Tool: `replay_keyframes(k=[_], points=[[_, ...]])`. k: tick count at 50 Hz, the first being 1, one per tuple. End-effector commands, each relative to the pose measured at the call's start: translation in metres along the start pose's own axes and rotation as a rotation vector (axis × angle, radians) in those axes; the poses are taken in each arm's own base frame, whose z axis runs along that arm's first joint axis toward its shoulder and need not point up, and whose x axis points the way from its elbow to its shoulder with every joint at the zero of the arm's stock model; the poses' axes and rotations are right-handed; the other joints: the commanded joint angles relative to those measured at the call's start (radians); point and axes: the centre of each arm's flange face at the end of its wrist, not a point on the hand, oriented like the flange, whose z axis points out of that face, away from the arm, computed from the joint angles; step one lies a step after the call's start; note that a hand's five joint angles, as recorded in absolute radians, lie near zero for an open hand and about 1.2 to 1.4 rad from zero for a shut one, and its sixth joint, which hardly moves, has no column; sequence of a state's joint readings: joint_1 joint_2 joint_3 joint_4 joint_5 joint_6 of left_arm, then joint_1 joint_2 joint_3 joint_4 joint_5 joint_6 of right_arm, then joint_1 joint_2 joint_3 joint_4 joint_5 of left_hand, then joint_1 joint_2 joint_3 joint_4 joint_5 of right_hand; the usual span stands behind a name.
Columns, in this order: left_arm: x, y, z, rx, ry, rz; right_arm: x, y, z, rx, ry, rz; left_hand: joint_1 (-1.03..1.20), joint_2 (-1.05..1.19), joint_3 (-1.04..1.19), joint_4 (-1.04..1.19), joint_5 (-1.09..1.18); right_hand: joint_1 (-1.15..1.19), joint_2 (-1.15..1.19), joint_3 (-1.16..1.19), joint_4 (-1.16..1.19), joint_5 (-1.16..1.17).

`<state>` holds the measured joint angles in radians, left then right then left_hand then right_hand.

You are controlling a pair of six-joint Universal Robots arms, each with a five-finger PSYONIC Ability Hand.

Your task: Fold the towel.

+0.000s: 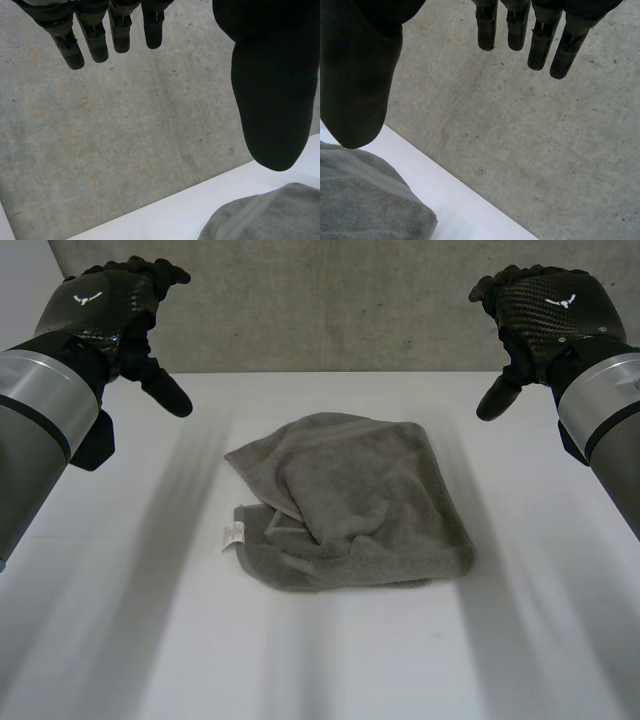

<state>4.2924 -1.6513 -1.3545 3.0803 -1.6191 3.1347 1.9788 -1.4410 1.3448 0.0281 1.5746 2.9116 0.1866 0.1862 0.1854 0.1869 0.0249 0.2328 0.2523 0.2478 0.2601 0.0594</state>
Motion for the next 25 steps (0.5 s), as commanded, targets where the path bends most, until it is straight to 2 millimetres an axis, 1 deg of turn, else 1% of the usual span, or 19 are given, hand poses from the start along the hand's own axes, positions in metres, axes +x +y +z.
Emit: replay_keyframes(k=[1,8,13,15,16,18,19,20,21,22,23,24,25], points=[[-0.001,-0.001,0.000,0.004,-0.006,0.002,0.000,0.001,0.001,-0.001,0.002,0.001,0.027,0.027,0.028,0.027,0.014,-0.058,-0.078,-0.073,-0.086,-0.059],[-0.001,-0.001,-0.001,0.005,-0.007,0.002,0.000,0.001,0.001,-0.003,-0.002,0.001,0.009,0.010,0.010,0.009,-0.004,-0.058,-0.078,-0.073,-0.086,-0.059],[0.000,0.001,-0.001,0.002,-0.005,0.004,-0.009,0.004,-0.002,-0.005,-0.057,-0.024,0.009,0.010,0.010,0.009,-0.004,-0.058,-0.078,-0.073,-0.086,-0.059],[0.000,0.002,-0.002,-0.001,-0.005,0.005,-0.016,0.012,-0.003,-0.033,-0.110,-0.069,0.009,0.010,0.010,0.009,-0.004,-0.058,-0.078,-0.073,-0.086,-0.059],[0.000,0.002,-0.002,-0.002,-0.003,0.010,-0.016,0.012,-0.003,-0.033,-0.110,-0.069,0.009,0.010,0.010,0.009,-0.004,-0.058,-0.078,-0.073,-0.086,-0.059],[0.000,0.005,-0.001,-0.008,-0.003,0.015,-0.025,0.025,-0.007,-0.081,-0.176,-0.127,0.012,0.013,0.013,0.012,-0.001,-0.058,-0.078,-0.073,-0.086,-0.059],[0.000,0.005,-0.001,-0.009,-0.003,0.015,-0.025,0.025,-0.007,-0.081,-0.177,-0.127,0.012,0.013,0.013,0.012,-0.001,-0.058,-0.078,-0.073,-0.086,-0.059],[0.000,0.008,-0.001,-0.018,0.000,0.020,-0.028,0.031,-0.009,-0.105,-0.205,-0.151,0.018,0.018,0.019,0.018,0.005,-0.058,-0.078,-0.073,-0.086,-0.059],[0.000,0.013,-0.001,-0.033,0.001,0.027,-0.028,0.031,-0.009,-0.105,-0.205,-0.151,0.027,0.027,0.028,0.027,0.014,-0.058,-0.078,-0.073,-0.086,-0.059],[0.000,0.013,-0.001,-0.033,0.001,0.027,-0.033,0.037,-0.012,-0.133,-0.238,-0.163,0.027,0.027,0.028,0.027,0.014,-0.058,-0.078,-0.073,-0.086,-0.059],[0.001,0.020,-0.002,-0.057,0.003,0.033,-0.043,0.044,-0.016,-0.160,-0.287,-0.160,0.030,0.030,0.031,0.030,0.017,-0.058,-0.078,-0.073,-0.086,-0.059],[0.002,0.033,-0.003,-0.095,0.007,0.036,-0.043,0.044,-0.016,-0.161,-0.288,-0.160,0.033,0.033,0.034,0.032,0.020,-0.058,-0.078,-0.073,-0.086,-0.059],[0.002,0.033,-0.003,-0.096,0.007,0.036,-0.060,0.050,-0.024,-0.176,-0.353,-0.158,0.033,0.033,0.034,0.032,0.020,-0.058,-0.078,-0.073,-0.086,-0.059]])
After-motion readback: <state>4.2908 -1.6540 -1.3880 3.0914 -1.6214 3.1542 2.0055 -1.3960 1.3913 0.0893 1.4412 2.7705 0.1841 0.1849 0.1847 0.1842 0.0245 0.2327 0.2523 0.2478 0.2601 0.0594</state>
